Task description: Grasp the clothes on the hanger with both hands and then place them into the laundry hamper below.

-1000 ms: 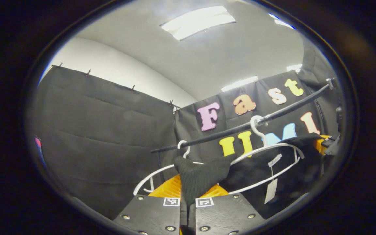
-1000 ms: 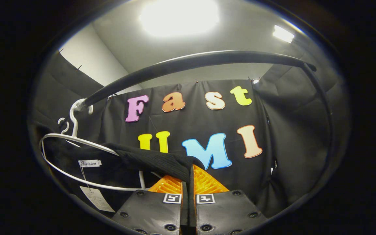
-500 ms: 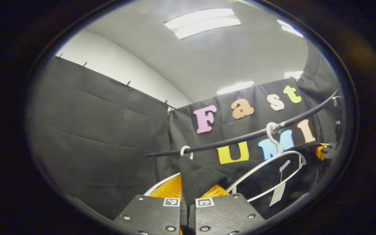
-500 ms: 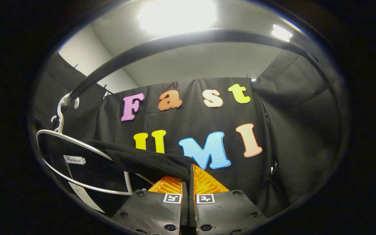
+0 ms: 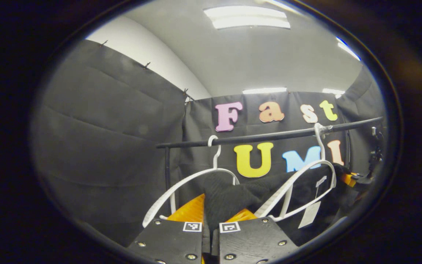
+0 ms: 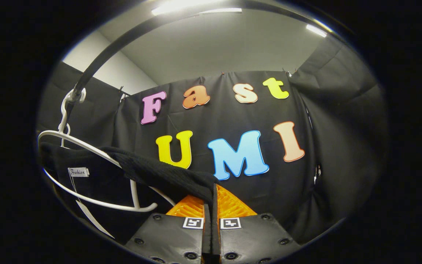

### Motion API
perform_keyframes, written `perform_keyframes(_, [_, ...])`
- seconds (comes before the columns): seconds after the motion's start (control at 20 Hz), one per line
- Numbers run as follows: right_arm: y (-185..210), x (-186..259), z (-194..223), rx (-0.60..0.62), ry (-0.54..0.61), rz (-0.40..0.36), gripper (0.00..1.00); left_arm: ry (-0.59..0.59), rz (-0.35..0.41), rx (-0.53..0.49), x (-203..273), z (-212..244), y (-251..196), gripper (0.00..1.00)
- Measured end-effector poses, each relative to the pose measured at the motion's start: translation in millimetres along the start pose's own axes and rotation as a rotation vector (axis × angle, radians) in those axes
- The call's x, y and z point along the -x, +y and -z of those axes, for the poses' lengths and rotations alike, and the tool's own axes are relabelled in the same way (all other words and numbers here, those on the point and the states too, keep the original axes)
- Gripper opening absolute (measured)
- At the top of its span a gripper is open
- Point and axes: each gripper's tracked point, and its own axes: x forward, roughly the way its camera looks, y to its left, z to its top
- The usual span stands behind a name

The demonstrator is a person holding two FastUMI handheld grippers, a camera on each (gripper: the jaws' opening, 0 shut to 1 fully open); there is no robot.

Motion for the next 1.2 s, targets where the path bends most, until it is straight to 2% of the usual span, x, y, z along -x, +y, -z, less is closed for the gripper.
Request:
perform_keyframes(0.2, [2,-6,19,-0.120,0.098,-0.048,0.01,0.038,0.036,0.018,4,20,4,0.02])
perform_keyframes(0.4, [6,-2,47,-0.164,0.212,-0.076,0.02,0.098,0.060,0.021,10,49,1,0.02])
perform_keyframes(0.5, [6,3,56,-0.143,0.242,-0.077,0.03,0.115,0.065,0.010,11,60,2,0.02])
perform_keyframes(0.6, [-10,5,75,-0.118,0.301,-0.015,0.00,0.132,0.062,0.001,16,65,5,0.02])
perform_keyframes(0.7, [-20,12,94,-0.144,0.352,0.011,0.03,0.153,0.058,0.001,15,75,-1,0.02])
perform_keyframes(0.8, [-22,27,110,-0.152,0.392,0.004,0.03,0.181,0.058,0.007,9,89,-13,0.02])
perform_keyframes(0.9, [-26,43,118,-0.108,0.407,0.000,0.00,0.204,0.042,-0.012,11,104,-16,0.02])
perform_keyframes(1.2, [-24,76,137,-0.013,0.426,-0.031,0.03,0.255,0.024,-0.022,18,127,-21,0.02])
